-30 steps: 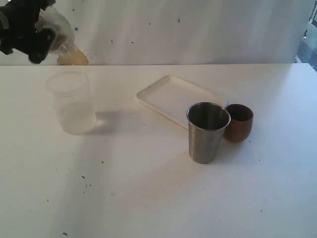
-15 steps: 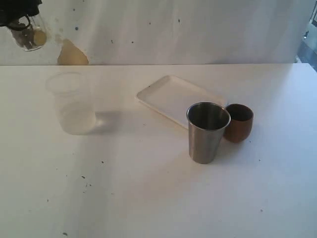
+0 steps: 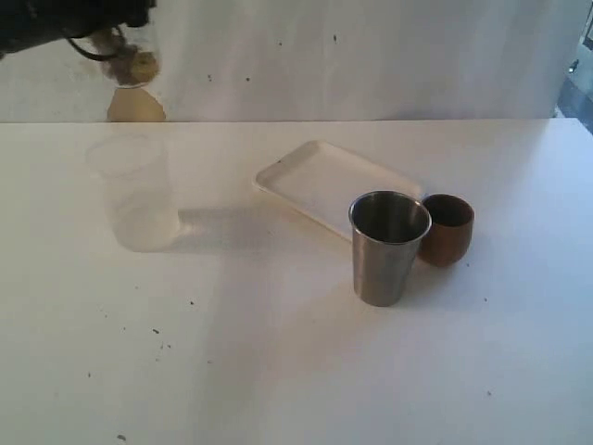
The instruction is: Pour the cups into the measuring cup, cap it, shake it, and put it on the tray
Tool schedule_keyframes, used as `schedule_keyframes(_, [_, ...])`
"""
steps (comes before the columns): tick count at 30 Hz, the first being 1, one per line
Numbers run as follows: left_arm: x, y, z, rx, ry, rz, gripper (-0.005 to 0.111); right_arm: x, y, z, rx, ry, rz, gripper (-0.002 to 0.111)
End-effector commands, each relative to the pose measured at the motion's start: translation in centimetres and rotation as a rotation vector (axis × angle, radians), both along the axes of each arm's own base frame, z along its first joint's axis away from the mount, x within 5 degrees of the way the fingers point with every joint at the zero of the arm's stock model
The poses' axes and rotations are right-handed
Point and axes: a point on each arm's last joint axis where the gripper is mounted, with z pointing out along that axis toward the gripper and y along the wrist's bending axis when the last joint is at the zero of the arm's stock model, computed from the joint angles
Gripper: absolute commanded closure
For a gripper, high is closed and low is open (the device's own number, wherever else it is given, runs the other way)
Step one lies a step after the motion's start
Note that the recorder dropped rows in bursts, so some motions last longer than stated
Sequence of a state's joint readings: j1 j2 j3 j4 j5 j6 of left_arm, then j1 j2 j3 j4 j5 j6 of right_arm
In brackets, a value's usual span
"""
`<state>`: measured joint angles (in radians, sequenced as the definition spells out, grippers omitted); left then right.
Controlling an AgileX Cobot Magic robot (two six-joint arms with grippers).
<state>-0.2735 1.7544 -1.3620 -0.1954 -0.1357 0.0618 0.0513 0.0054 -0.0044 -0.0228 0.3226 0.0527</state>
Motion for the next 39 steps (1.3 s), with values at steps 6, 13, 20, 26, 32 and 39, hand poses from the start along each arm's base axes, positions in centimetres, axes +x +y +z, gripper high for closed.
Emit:
schedule_keyframes(6, [1.2,-10.0,-3.3,-0.156,-0.012,-0.165,0.107,0.0,0.0,0.0,0.002,-0.01,-0.002,0.108])
schedule_keyframes(13, [0.6,-16.2,-7.7,-0.063,-0.083,-0.321,0.107,0.0,0.0,0.0,0.002,-0.01,-0.002,0.108])
schedule_keyframes(20, [0.3,-18.2,-10.9,-0.023,-0.077,-0.363,0.107,0.0,0.0,0.0,0.002,-0.01,-0.002,0.108])
schedule_keyframes(26, [0.4,-18.3,-12.6,0.014,-0.004,-0.366,0.107,0.0,0.0,0.0,0.002,-0.01,-0.002,0.108])
schedule_keyframes(32, [0.6,-18.4,-14.7,-0.026,0.066,-0.353,0.107,0.0,0.0,0.0,0.002,-0.01,-0.002,0.108])
schedule_keyframes(39, [0.6,-18.6,-15.0,0.062,0.026,-0.39,0.069,0.0,0.0,0.0,0.002,-0.01,-0.002,0.108])
